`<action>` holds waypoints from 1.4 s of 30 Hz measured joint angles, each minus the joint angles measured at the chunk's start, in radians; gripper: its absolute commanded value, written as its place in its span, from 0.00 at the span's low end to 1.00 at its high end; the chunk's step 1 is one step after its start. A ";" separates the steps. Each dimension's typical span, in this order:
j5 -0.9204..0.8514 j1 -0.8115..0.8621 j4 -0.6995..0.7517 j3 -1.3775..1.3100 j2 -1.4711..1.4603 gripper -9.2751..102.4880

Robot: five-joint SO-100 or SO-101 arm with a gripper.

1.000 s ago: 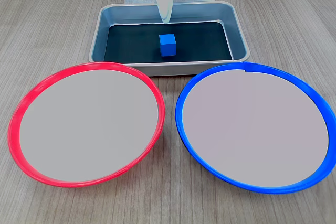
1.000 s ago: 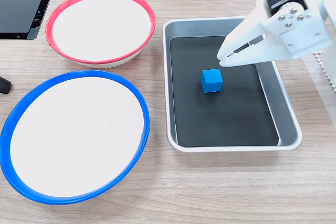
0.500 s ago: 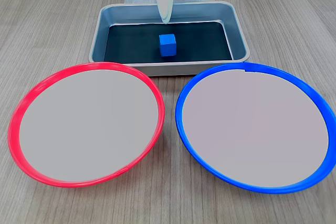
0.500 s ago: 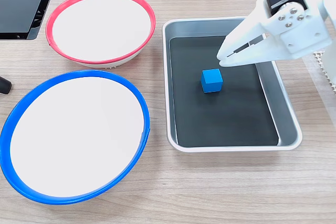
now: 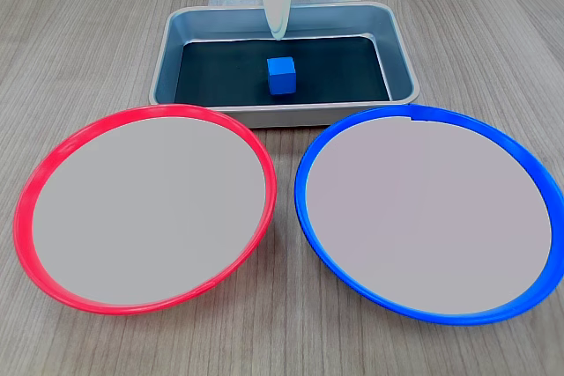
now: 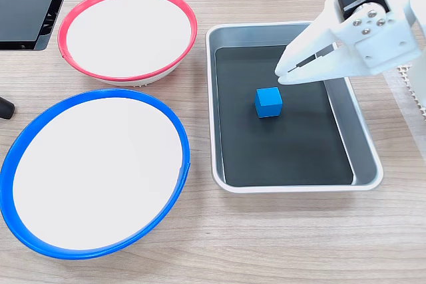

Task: Move a blue block from tray to blue dish

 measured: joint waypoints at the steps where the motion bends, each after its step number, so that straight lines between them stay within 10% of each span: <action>1: 0.000 0.000 0.000 0.000 0.000 0.08; 15: -0.112 0.002 0.017 -0.020 -0.015 0.10; 32: -1.285 0.075 0.252 -0.811 -0.942 0.21; 42: -1.901 0.028 0.014 -0.792 -1.351 0.33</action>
